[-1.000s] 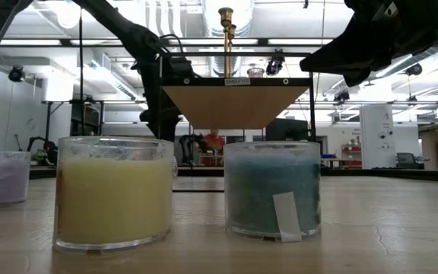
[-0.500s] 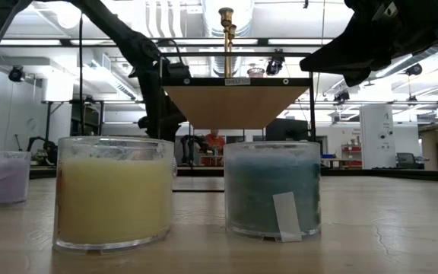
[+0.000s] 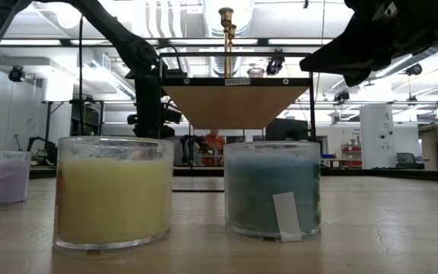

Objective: Pick & Place candle stick holders
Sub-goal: Put the purple glass candle holder on the shelf

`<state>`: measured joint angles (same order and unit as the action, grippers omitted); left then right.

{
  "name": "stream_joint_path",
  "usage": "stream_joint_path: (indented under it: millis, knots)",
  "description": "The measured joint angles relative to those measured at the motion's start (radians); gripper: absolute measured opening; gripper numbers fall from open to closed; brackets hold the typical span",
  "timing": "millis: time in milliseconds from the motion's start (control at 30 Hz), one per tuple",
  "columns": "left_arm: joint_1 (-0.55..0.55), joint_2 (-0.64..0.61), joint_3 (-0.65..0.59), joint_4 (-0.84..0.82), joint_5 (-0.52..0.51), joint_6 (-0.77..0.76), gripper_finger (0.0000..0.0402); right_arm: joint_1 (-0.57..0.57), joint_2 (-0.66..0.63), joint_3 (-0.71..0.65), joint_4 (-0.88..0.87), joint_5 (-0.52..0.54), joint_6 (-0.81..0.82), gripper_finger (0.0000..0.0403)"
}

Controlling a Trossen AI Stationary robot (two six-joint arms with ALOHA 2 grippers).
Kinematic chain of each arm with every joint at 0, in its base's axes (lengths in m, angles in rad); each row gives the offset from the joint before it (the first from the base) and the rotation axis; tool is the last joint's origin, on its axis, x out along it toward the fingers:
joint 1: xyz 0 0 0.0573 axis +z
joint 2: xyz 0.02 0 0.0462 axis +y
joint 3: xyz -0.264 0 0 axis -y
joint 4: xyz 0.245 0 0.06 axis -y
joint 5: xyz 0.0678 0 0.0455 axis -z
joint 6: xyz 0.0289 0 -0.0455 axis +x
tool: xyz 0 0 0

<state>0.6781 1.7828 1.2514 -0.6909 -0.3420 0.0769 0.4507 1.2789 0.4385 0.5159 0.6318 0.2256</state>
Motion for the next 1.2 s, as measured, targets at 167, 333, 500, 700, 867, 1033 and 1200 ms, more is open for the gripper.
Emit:
stream_joint_path:
  millis: [167,333,500,700,867,1033,1200]
  knots:
    - [0.000,0.000,-0.001,0.002,-0.030,0.000,0.0152,0.000,0.000,0.000,0.006,0.000,0.000,0.0008]
    - [0.000,0.000,-0.001,0.001,-0.095,0.015,0.0129,0.000,0.000,0.000,0.017,0.001,-0.008,0.0008]
    - [0.000,0.000,-0.007,-0.001,-0.101,0.019,0.0112,0.000,0.000,0.000,0.017,0.000,-0.009,0.0008]
    - [0.001,0.001,-0.013,-0.011,-0.109,0.035,0.0108,0.000,0.000,0.000,0.017,0.001,-0.009,0.0008]
    - [0.002,0.003,-0.014,-0.038,-0.154,0.047,0.0108,0.001,0.000,0.000,0.018,0.000,-0.009,0.0008]
    - [0.003,0.003,-0.014,-0.045,-0.159,0.052,0.0108,0.000,0.000,0.000,0.018,0.000,-0.011,0.0008]
    - [0.003,0.003,-0.014,-0.047,-0.145,0.056,0.0103,0.000,0.000,0.000,0.019,0.000,-0.012,0.0008]
